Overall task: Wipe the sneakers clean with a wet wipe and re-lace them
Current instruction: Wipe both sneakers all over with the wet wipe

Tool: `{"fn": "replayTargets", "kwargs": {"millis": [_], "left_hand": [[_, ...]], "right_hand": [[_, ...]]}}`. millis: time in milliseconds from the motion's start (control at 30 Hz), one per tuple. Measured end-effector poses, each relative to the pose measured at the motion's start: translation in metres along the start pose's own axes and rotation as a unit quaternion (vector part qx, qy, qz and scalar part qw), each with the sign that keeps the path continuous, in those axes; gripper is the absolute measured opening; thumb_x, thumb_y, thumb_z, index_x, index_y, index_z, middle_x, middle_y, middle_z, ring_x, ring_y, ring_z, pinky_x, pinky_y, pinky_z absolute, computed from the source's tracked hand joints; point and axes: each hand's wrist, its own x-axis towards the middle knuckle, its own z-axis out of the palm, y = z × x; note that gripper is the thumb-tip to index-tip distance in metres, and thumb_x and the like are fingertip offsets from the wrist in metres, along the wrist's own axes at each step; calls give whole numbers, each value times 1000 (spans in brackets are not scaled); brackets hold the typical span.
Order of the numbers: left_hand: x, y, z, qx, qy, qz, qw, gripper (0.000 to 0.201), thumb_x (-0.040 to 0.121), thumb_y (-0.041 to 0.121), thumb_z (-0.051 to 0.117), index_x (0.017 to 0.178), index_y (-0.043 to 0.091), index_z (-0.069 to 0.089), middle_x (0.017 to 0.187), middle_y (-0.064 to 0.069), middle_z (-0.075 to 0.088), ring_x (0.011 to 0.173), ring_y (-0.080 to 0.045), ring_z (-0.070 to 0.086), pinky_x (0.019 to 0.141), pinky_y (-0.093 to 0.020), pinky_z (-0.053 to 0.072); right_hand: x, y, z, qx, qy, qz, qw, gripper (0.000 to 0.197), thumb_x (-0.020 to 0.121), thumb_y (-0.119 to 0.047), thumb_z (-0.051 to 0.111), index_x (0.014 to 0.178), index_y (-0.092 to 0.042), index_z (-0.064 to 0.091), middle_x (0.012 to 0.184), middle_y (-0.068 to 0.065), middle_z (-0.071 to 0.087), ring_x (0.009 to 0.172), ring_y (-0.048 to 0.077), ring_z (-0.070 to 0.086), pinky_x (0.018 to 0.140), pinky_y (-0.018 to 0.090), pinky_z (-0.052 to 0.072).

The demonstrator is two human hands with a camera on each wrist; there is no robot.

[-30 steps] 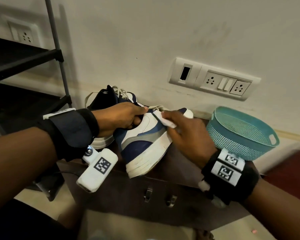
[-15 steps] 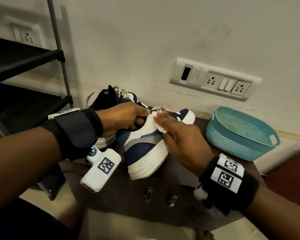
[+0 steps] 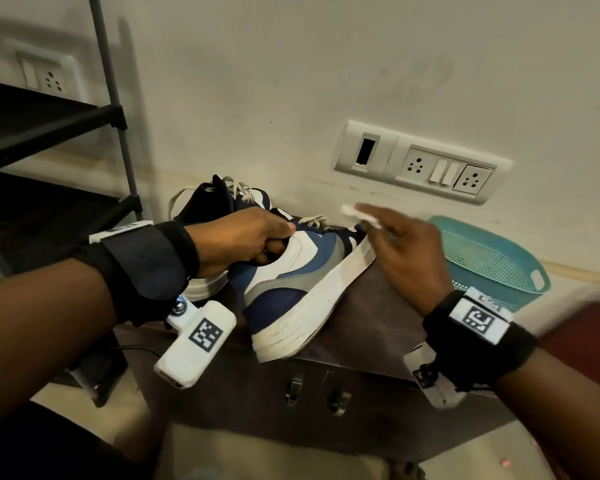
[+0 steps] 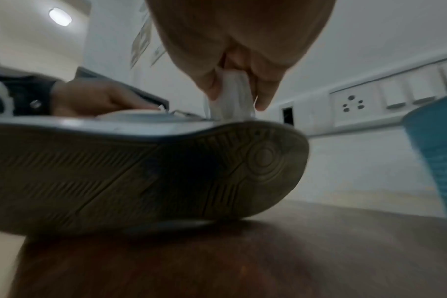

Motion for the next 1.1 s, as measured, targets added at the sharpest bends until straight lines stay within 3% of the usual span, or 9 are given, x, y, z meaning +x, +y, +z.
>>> {"fn": "replayTargets", "kwargs": {"millis": [67,133,200,367,433,567,733,967,1100], "left_hand": [[0,-1,1,9,8,5,1000,43,108,15,40,65,19,37,59,3,29,50,-9,24,45,-16,27],[0,-3,-2,13,22,3,1000,43,107,15,42,64,18,37,59,1,29,50,-10,24,45,-17,25],[-1,-5,-5,6,20,2,1000,43,108,14,41,65,19,37,60,2,28,51,-10,22,45,-17,23],[2,-7,-5,21,33,-1,999,45,108,16,42,63,19,39,57,3,32,51,-10,25,52,-23,24],[3,-8,-7,19,39,-7,999,45,107,15,42,63,19,40,59,2,32,53,-11,25,55,-27,22],[4,-11,-12,4,52,-15,999,40,107,13,42,67,18,43,65,-3,32,58,-15,25,58,-29,20],[6,-14,-13,23,57,-21,998,42,107,17,43,65,18,42,61,0,35,56,-13,29,57,-27,26],[4,-11,-12,30,50,-20,998,39,108,15,41,69,18,41,62,0,34,54,-11,28,54,-26,24],[5,-11,-13,47,65,-25,996,42,107,18,42,65,19,41,56,5,37,52,-10,30,55,-25,28]], "right_hand": [[-21,-7,22,-5,-87,-31,996,36,98,-17,54,131,-20,69,130,-1,70,124,11,63,108,33,48],[-32,-16,29,38,-112,-56,991,39,98,-14,54,135,-15,66,140,-2,62,136,4,51,117,23,36],[-29,-14,23,52,-140,-88,985,40,97,-8,55,134,-15,66,142,-3,61,138,3,49,119,23,33],[-17,5,12,-32,-155,-97,983,45,93,-7,54,135,-17,65,144,-3,59,140,10,48,120,44,35],[-27,-10,19,-20,-168,-110,979,45,95,-9,52,138,-15,63,146,1,58,144,13,45,121,42,34],[-41,-27,26,-51,-260,-239,934,53,91,-10,40,139,-12,61,150,4,53,147,17,38,125,30,22],[-16,-5,9,-141,-195,-134,961,51,94,-13,41,142,-13,59,150,4,53,148,20,35,123,45,28],[-41,-33,21,-92,-289,-264,916,47,99,-14,44,144,-11,55,154,5,48,150,19,34,124,41,25],[-15,1,-1,-175,-248,-174,937,56,96,-26,31,145,-14,55,153,4,49,148,23,38,120,57,31]]}}
